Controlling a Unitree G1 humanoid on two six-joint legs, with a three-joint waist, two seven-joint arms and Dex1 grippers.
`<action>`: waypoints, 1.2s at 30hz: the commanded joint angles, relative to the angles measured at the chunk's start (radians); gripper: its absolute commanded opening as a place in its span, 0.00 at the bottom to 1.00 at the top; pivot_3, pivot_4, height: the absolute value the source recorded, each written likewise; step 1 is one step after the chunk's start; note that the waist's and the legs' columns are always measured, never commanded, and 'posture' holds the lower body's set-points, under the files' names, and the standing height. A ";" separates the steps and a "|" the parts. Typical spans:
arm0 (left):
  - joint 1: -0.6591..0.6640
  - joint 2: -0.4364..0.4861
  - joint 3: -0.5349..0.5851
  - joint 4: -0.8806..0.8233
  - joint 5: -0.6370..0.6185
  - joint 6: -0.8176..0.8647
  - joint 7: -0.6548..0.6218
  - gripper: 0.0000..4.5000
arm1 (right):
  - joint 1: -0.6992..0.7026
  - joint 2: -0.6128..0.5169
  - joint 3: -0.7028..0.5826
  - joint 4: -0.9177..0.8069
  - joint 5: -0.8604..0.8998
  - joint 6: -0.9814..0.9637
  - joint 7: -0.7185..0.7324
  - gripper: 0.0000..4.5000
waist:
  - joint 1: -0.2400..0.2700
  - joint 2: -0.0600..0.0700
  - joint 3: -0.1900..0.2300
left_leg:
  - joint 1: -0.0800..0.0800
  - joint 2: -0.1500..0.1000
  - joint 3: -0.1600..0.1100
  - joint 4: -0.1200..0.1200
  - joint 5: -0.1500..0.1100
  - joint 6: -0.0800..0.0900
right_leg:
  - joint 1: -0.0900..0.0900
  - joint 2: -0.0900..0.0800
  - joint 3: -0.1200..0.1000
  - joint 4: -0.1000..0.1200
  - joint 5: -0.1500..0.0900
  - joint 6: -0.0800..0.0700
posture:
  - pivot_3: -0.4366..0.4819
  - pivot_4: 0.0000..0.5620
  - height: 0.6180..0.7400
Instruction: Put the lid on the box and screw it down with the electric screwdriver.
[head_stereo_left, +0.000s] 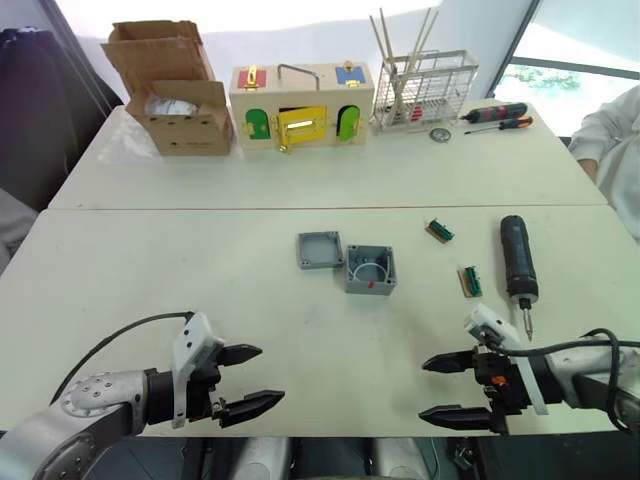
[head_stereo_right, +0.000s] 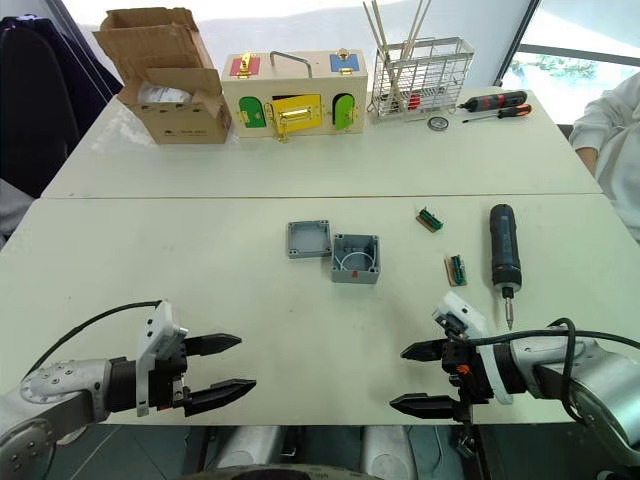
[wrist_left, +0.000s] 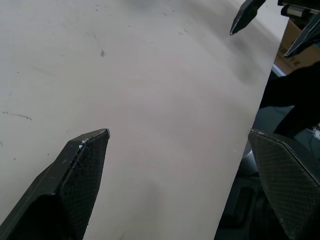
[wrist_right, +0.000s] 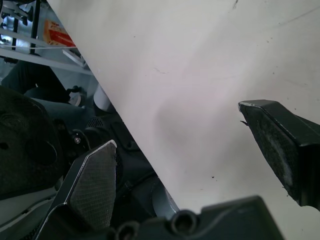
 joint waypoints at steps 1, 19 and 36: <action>-0.001 -0.001 0.022 -0.021 -0.015 -0.002 0.007 1.00 | -0.022 0.004 0.010 0.003 -0.010 -0.022 0.005 1.00 | 0.000 0.000 0.000 | 0.000 0.000 0.000 0.000 0.000 0.000 | 0.000 0.000 0.000 0.000 0.000 0.000 | 0.48 0.27 0.95; -0.025 -0.024 -0.020 0.051 0.125 -0.112 0.011 1.00 | -0.062 0.058 0.005 0.036 -0.008 -0.069 -0.003 1.00 | 0.001 0.000 0.000 | 0.000 0.000 0.000 0.000 0.000 0.000 | 0.000 0.000 0.000 0.000 0.000 0.000 | 0.48 0.27 0.95; -1.120 0.063 -0.450 0.509 0.306 -0.006 -0.428 1.00 | -0.123 0.165 -0.134 -0.078 0.149 0.057 -0.257 1.00 | 0.024 -0.003 0.003 | -0.001 -0.001 0.000 0.001 0.001 0.000 | -0.001 0.001 -0.001 0.002 0.003 0.004 | 0.48 0.27 0.95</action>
